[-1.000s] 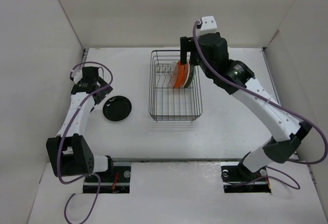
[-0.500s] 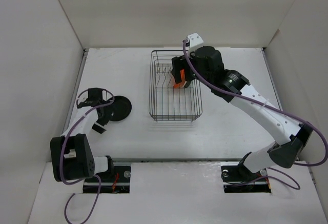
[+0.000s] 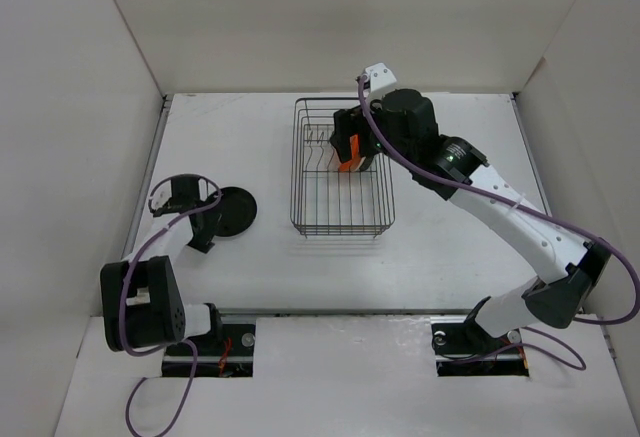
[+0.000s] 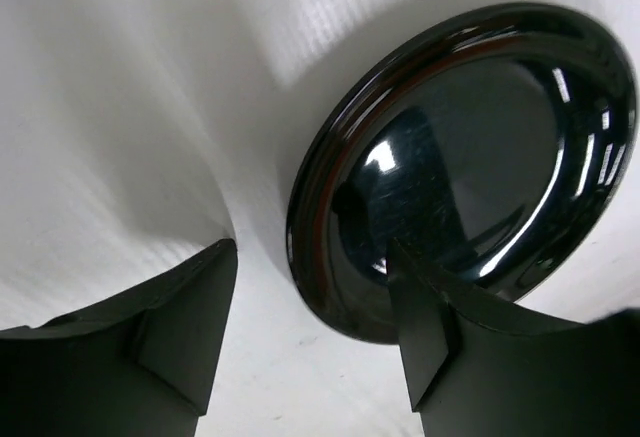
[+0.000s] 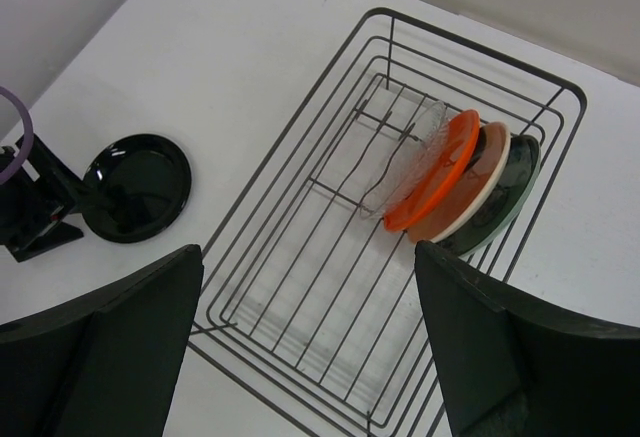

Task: Load the plates into the dish rack

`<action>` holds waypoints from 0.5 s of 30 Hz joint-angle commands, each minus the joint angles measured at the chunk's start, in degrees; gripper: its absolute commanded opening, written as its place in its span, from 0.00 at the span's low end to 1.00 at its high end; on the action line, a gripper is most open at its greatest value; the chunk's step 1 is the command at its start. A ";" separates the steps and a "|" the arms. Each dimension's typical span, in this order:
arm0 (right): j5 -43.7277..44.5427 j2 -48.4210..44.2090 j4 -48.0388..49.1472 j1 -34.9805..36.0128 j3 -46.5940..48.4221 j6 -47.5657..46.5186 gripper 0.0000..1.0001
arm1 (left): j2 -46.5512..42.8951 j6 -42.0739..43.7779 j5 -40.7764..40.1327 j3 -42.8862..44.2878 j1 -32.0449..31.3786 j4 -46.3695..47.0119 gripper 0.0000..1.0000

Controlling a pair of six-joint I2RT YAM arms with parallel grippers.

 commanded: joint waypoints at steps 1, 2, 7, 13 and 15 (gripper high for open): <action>-0.90 -1.50 4.15 0.42 1.40 0.60 0.91 | 1.57 -0.80 0.78 -1.97 0.82 3.51 0.58; -0.90 -1.50 4.15 0.42 1.40 0.60 0.91 | 2.26 -0.80 1.31 -1.97 1.43 3.51 0.58; 0.25 -2.56 4.15 0.42 0.87 0.60 0.91 | 3.41 -0.80 1.31 -3.03 1.43 5.18 0.29; 0.77 -3.79 4.68 0.42 -0.18 0.60 0.91 | 5.08 -0.80 1.84 -3.03 1.95 5.71 0.08; 0.77 -3.79 5.20 0.42 -0.18 0.60 0.91 | 5.08 -0.80 1.84 -3.03 2.48 6.24 0.02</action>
